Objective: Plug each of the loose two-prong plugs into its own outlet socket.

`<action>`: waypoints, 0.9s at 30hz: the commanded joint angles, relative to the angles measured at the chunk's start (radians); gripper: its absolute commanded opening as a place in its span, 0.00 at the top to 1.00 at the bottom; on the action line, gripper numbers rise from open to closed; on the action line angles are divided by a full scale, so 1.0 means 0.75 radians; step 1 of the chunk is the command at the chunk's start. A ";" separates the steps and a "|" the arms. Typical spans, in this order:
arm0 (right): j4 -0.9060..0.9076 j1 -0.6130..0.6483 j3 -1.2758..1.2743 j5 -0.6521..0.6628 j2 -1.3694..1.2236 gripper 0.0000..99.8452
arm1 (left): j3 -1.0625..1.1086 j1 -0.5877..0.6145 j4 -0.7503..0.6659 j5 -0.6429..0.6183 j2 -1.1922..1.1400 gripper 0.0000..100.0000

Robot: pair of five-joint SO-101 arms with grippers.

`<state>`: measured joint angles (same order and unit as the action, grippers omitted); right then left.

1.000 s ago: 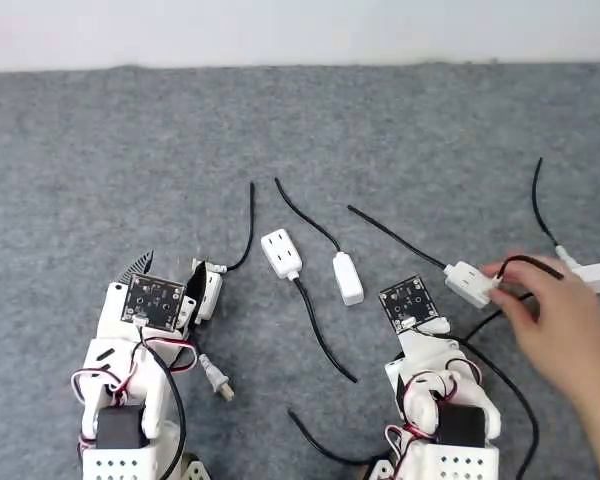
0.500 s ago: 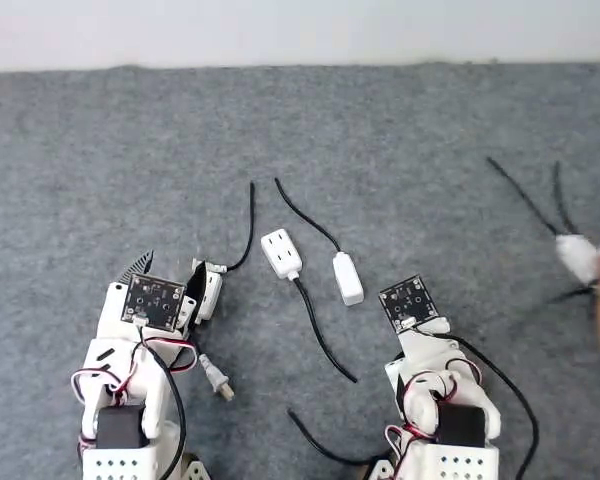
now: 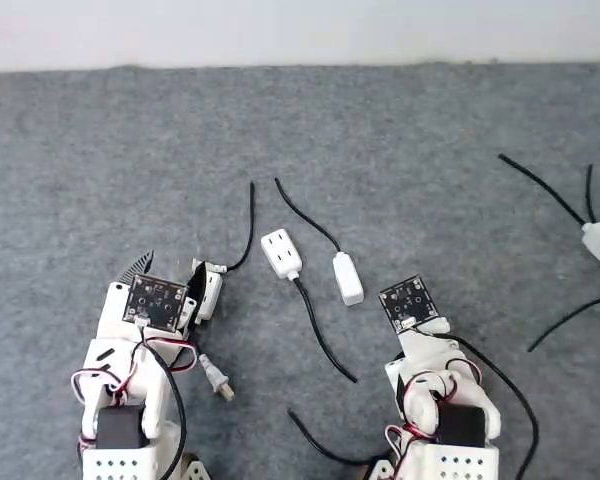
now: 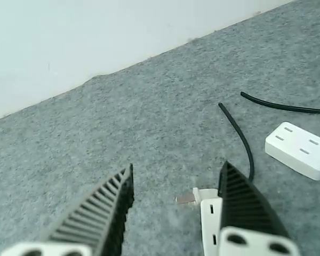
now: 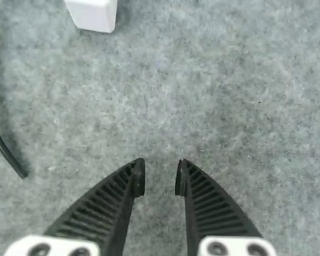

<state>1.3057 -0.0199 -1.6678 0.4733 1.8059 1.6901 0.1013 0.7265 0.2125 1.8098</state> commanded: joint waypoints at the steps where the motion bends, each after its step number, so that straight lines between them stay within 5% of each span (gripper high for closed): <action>1: 0.011 0.009 -0.020 -0.010 0.007 0.89 | -0.009 -0.008 -0.041 0.020 0.016 0.76; 22: 0.011 0.005 -0.016 -0.006 0.009 0.89 | -0.009 -0.008 -0.035 0.020 0.016 0.75; 27: -0.126 -0.161 0.084 0.121 0.009 0.88 | -0.034 -0.008 0.012 0.016 0.014 0.75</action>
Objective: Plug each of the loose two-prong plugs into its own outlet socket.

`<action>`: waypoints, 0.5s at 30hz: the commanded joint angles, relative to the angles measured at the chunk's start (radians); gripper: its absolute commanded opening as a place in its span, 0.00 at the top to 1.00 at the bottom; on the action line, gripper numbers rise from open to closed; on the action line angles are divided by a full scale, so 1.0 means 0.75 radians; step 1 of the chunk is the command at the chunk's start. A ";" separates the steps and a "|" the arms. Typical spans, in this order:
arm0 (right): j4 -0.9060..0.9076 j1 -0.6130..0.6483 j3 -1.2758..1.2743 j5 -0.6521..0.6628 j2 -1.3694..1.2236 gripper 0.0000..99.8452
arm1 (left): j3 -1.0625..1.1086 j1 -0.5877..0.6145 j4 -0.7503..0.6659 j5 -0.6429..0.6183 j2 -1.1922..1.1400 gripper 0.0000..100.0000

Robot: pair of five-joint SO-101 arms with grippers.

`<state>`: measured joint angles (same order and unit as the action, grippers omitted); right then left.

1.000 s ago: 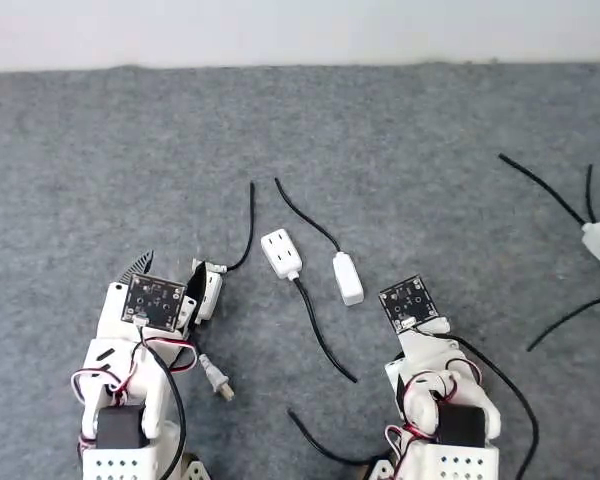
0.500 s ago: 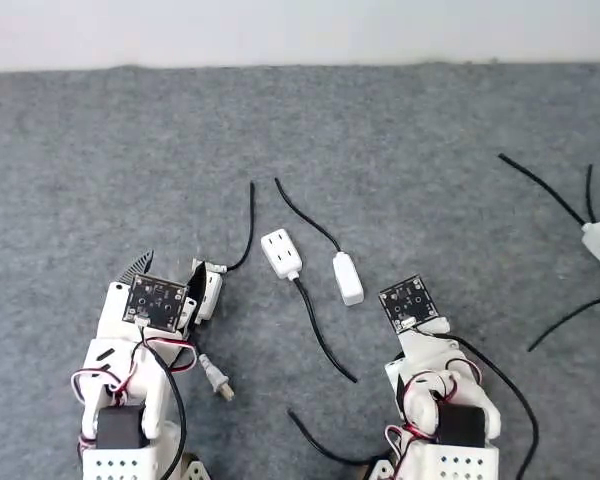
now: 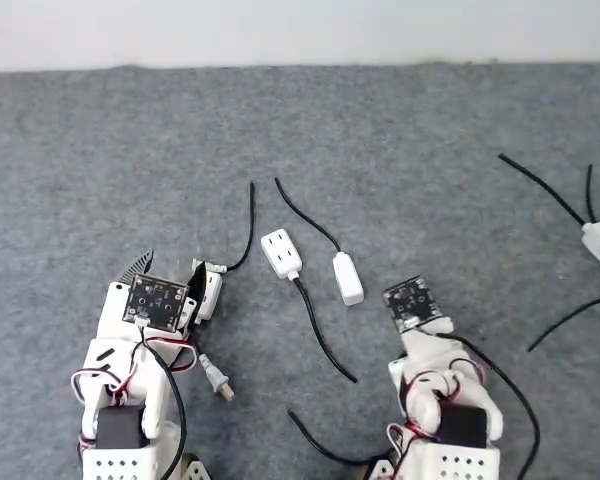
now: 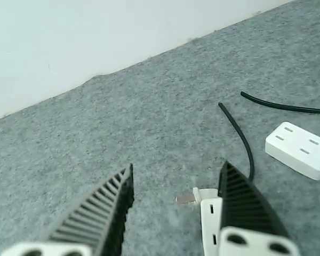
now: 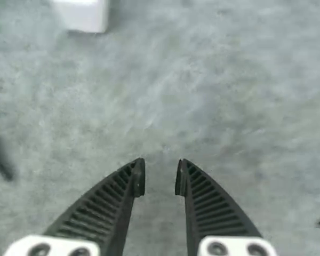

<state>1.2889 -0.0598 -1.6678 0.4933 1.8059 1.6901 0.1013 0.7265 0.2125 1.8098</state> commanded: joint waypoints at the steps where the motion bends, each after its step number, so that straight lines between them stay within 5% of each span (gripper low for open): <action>1: -0.114 -0.122 0.131 0.090 0.007 0.88 | -0.052 -0.008 0.039 0.012 0.014 0.75; 15: 0.064 -0.015 0.745 -0.014 -0.187 0.84 | -0.132 0.125 0.063 -0.137 0.014 0.75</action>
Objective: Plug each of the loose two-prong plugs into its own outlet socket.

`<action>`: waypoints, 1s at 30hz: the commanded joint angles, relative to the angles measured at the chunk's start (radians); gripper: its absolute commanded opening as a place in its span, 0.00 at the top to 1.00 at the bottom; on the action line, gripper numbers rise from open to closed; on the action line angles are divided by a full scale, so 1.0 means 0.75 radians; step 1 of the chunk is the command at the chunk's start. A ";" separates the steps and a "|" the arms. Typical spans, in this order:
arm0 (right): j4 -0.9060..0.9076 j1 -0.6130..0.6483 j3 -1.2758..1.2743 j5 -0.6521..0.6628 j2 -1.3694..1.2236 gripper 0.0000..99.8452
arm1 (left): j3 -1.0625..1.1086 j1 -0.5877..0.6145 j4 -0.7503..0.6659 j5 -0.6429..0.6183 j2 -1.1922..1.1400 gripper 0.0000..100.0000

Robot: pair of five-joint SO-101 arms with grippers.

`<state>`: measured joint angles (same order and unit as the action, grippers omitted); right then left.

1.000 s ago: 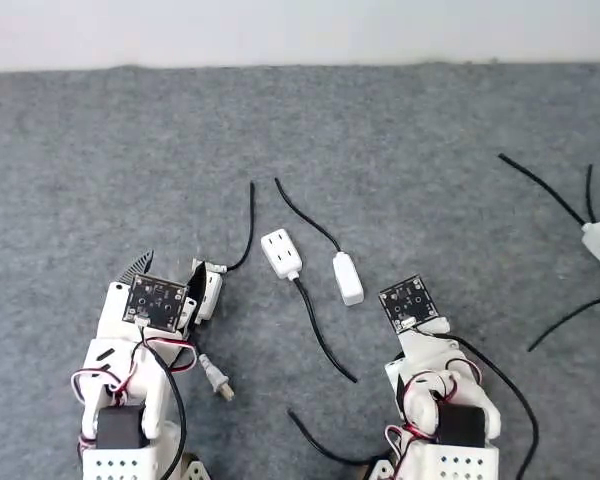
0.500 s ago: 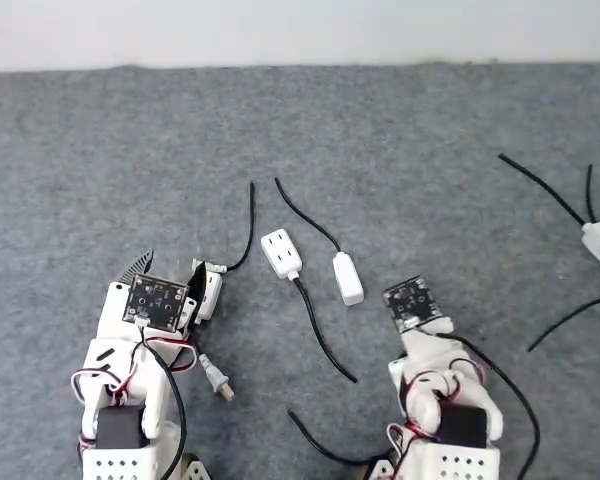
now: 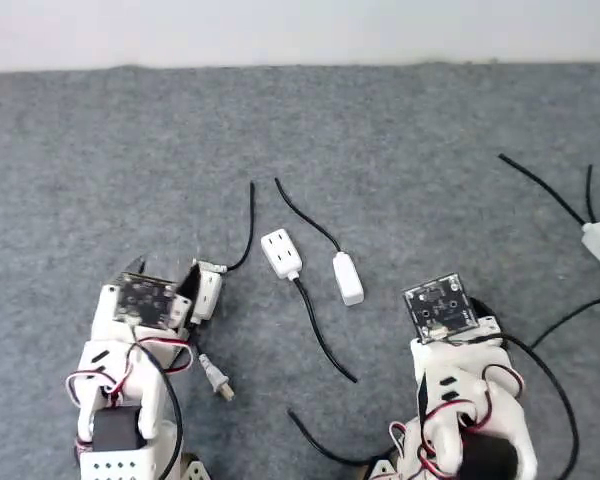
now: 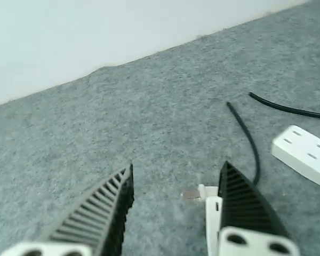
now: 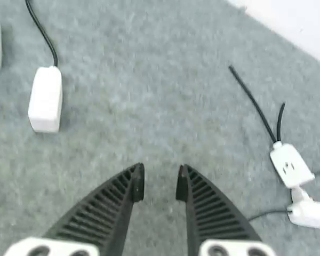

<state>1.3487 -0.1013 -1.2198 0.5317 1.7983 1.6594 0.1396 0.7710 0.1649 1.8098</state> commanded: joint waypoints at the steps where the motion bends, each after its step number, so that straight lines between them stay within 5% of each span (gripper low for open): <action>1: -0.026 0.046 0.190 -0.092 -0.259 0.81 | -0.097 0.090 0.004 -0.090 0.014 0.75; 5: -0.046 0.054 0.419 -0.200 -0.656 0.72 | -0.099 0.127 -0.002 -0.115 0.014 0.75; 13: -0.003 0.283 0.689 -0.325 -1.321 0.74 | -0.109 0.143 -0.004 -0.115 0.014 0.75; 24: -0.026 0.799 0.694 -0.628 -1.537 0.74 | -0.116 0.143 -0.002 -0.115 0.012 0.75; 30: -0.181 0.842 0.661 -0.646 -1.613 0.74 | -0.191 0.143 -0.037 -0.115 -0.160 0.75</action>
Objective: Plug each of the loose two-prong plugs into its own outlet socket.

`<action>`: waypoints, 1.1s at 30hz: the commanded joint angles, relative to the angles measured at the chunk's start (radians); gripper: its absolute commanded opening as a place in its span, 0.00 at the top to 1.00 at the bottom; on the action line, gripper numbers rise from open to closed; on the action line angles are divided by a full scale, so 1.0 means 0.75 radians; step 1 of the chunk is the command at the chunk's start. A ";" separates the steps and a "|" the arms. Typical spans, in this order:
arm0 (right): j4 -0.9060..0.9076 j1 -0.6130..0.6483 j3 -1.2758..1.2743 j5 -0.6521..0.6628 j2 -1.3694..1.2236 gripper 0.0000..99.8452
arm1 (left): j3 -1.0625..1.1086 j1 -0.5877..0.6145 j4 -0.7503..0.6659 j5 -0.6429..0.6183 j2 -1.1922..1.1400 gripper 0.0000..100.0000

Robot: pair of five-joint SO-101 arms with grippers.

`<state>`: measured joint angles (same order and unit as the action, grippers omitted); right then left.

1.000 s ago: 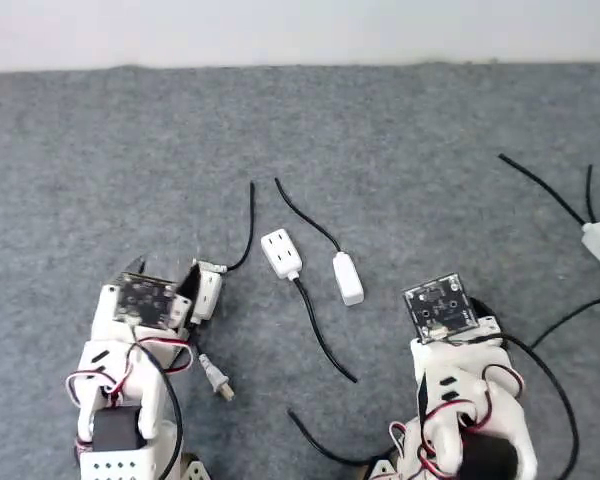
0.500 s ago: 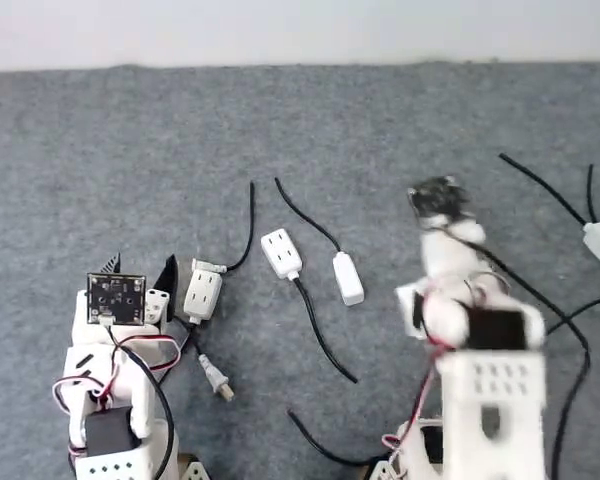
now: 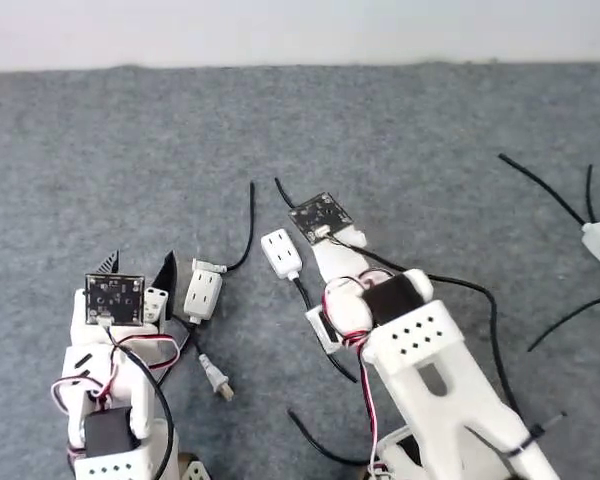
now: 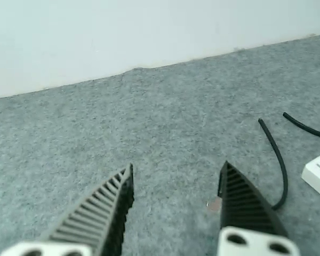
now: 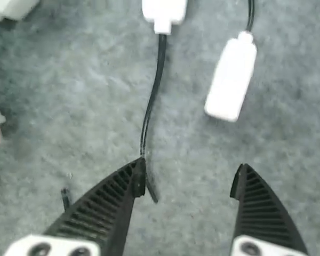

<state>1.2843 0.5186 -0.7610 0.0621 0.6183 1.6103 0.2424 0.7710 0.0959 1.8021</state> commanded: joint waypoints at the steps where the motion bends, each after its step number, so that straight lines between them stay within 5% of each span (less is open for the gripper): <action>1: -0.109 0.017 0.043 -0.020 -0.056 0.74 | -0.146 0.006 -0.057 -0.027 -0.227 0.75; 10: -0.148 0.024 0.023 -0.029 -0.244 0.74 | -0.525 0.049 -0.291 -0.051 -1.293 0.75; 16: -0.138 0.034 0.025 -0.029 -0.279 0.74 | -1.001 -0.119 0.127 0.041 -1.868 0.75; 23: -0.138 0.056 0.025 -0.027 -0.279 0.74 | -1.415 -0.299 0.843 0.025 -2.017 0.75; 33: -0.138 -0.007 0.023 -0.025 -0.292 0.74 | -1.380 -0.311 0.982 0.025 -1.954 0.76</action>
<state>1.1845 0.5432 -0.7610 0.0529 0.4035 0.5700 0.0107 1.4891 0.1128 0.2938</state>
